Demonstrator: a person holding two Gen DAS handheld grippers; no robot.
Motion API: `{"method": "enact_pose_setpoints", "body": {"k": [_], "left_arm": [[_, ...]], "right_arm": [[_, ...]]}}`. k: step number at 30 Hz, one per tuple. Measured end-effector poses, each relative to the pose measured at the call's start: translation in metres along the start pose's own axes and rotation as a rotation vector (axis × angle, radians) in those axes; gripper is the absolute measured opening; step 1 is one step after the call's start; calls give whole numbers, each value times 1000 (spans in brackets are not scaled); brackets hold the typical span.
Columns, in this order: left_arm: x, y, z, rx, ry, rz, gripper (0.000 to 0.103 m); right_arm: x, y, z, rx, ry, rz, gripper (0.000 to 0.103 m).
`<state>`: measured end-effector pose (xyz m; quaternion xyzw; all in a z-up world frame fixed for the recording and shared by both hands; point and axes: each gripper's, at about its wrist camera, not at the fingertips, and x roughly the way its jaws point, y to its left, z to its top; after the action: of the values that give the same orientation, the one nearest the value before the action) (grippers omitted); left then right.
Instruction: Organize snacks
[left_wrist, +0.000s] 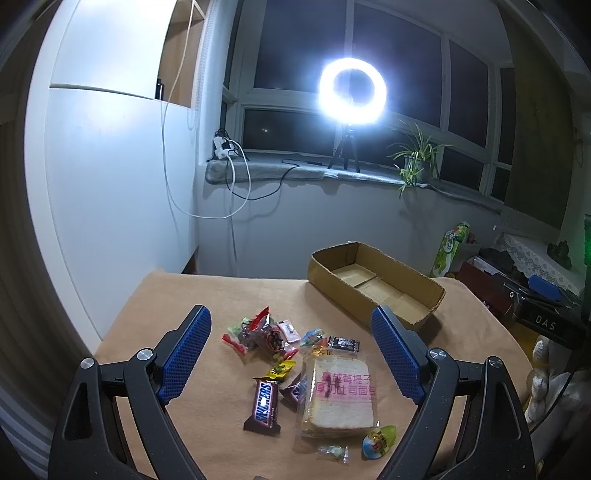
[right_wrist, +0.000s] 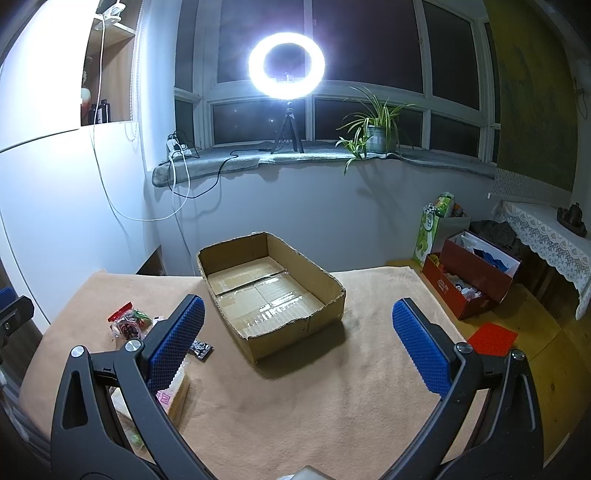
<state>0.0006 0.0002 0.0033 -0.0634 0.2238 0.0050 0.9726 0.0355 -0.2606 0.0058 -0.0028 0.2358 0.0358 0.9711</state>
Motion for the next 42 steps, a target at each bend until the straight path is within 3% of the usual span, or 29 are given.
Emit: {"method": "enact_pose_setpoints", "body": {"k": [7, 16, 22, 31, 37, 42], "left_arm": [[-1, -3, -1, 21, -37, 4, 89], [0, -3, -2, 17, -3, 4, 89], [1, -3, -4, 12, -25, -12, 89], [15, 5, -18, -75, 51, -95, 89], [34, 13, -36, -118, 170, -163, 88], [51, 11, -51, -168, 232, -244, 84]], "right_arm": [[1, 0, -1, 3, -5, 0, 103], [0, 3, -1, -4, -7, 7, 103], [1, 1, -1, 11, 9, 27, 103], [29, -8, -23, 121, 153, 199, 103], [54, -4, -47, 202, 277, 350, 103], [72, 7, -67, 248, 386, 461, 92]]}}
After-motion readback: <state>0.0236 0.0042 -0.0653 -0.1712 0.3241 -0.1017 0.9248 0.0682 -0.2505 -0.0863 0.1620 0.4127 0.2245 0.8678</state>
